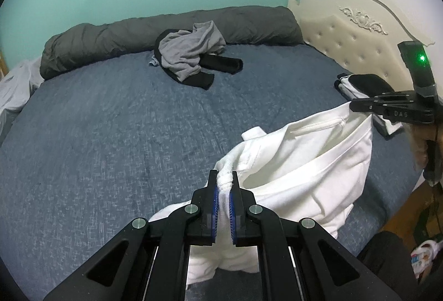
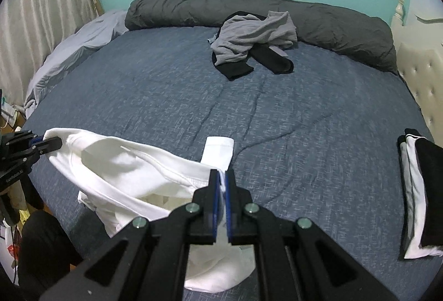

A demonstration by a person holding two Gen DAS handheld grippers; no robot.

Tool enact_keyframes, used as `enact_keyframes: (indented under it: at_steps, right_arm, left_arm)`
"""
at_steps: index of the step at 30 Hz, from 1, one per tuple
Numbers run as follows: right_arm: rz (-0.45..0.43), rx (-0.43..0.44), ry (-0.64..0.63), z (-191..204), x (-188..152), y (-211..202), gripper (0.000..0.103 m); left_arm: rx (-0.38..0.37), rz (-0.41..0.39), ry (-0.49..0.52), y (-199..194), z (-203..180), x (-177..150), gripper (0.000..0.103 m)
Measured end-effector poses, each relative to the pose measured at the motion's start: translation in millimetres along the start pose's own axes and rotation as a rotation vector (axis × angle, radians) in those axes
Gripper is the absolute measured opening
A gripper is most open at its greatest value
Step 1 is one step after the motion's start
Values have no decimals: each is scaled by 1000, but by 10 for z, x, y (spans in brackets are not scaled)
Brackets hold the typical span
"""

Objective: Fold clothes
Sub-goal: 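Hold the shirt hem up with both tools, letting the shirt hang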

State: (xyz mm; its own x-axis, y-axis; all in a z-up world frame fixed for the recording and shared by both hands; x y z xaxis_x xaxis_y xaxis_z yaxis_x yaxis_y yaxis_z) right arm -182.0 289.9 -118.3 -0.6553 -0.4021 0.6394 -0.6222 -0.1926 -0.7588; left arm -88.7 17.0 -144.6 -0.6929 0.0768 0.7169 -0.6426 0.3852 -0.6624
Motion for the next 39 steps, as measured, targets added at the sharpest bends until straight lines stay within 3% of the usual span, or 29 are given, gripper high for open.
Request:
enact_keyframes:
  at_steps: [10,17,39]
  right_arm:
    - [-14,21,32,-77,3,93,4]
    - [-99,28,46,-111,241,-257,4]
    - [-514,-70,24,-258,1758,-2848,3]
  left_arm:
    - [-11,-4,-28,120,134,100,7]
    - [8,-67,-2,-166,149,436,6]
    - [66,-407,99,-2217,-354,2244,5]
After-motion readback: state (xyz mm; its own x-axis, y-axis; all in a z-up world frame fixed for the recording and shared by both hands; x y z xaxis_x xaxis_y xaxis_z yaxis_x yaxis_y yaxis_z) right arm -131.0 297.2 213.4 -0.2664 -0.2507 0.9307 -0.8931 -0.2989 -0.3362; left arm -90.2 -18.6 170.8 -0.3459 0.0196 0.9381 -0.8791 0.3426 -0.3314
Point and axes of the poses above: each gripper's, at about its wrist camera, not at the fingertips, and y roughly the way its jaws point, z to its left, x to its top, the point moved 4 cm from there along y, roughly the way its jaws point, and after that the axes turned 12 degrees about -x, right-handed, at the moved point
